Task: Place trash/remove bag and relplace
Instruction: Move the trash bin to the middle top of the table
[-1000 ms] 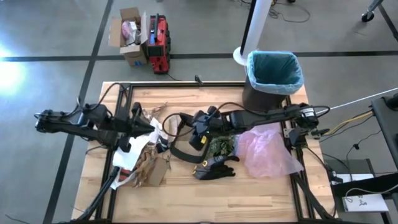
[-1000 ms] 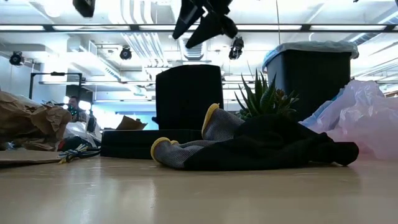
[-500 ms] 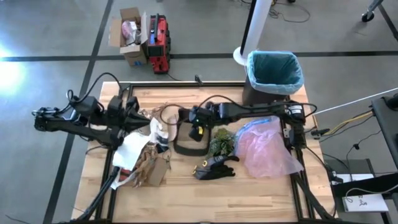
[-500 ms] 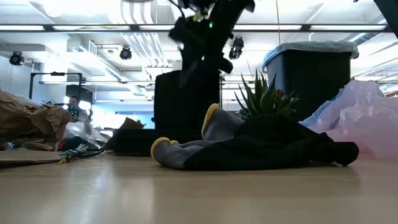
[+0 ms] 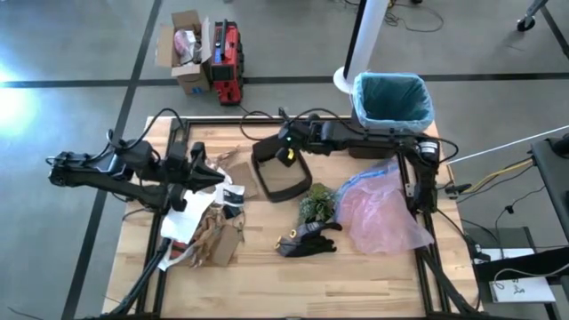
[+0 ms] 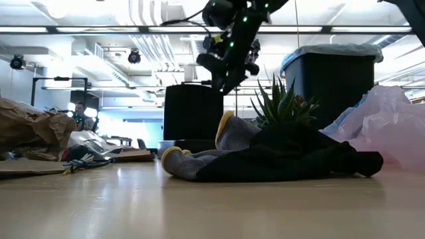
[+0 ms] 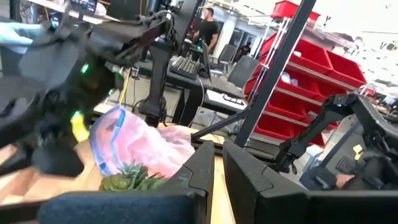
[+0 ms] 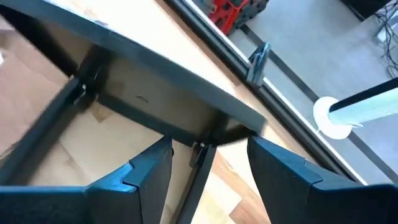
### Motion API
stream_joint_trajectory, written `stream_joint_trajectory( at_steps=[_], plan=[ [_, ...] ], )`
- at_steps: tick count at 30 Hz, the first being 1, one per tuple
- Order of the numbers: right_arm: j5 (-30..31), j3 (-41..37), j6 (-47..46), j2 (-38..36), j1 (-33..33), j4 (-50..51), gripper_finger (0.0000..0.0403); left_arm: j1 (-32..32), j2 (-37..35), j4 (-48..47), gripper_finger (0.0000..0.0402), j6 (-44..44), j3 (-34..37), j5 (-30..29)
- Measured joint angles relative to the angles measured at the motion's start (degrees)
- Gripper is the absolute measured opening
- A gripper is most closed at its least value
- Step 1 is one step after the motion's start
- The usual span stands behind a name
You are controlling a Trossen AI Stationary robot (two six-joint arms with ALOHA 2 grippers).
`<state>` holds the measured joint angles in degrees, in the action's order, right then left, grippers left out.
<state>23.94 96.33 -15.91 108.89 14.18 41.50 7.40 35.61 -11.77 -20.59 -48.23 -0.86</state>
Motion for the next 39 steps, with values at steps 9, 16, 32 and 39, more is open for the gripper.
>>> stream_joint_trajectory(
  at_steps=[9, 16, 32, 39],
  plan=[
    [0.9, 0.0, -7.4, -11.0, -1.1, 9.7, 0.0196, 0.0, -0.9, -3.0, 0.002, -1.1, 0.0, 0.0],
    [12.7, 0.0, -20.4, -20.7, 1.1, 16.9, 0.0194, 0.0, -0.2, -2.8, 0.002, 0.7, 0.0, 0.0],
    [7.4, 0.0, -33.1, -22.4, 15.4, 29.3, 0.019, 0.0, 1.2, 0.7, 0.002, 1.1, 0.0, 0.2],
    [1.8, 0.0, -29.9, -19.9, 17.6, 29.9, 0.019, 0.0, 1.4, 0.5, 0.002, 0.6, 0.0, 0.3]
  ],
)
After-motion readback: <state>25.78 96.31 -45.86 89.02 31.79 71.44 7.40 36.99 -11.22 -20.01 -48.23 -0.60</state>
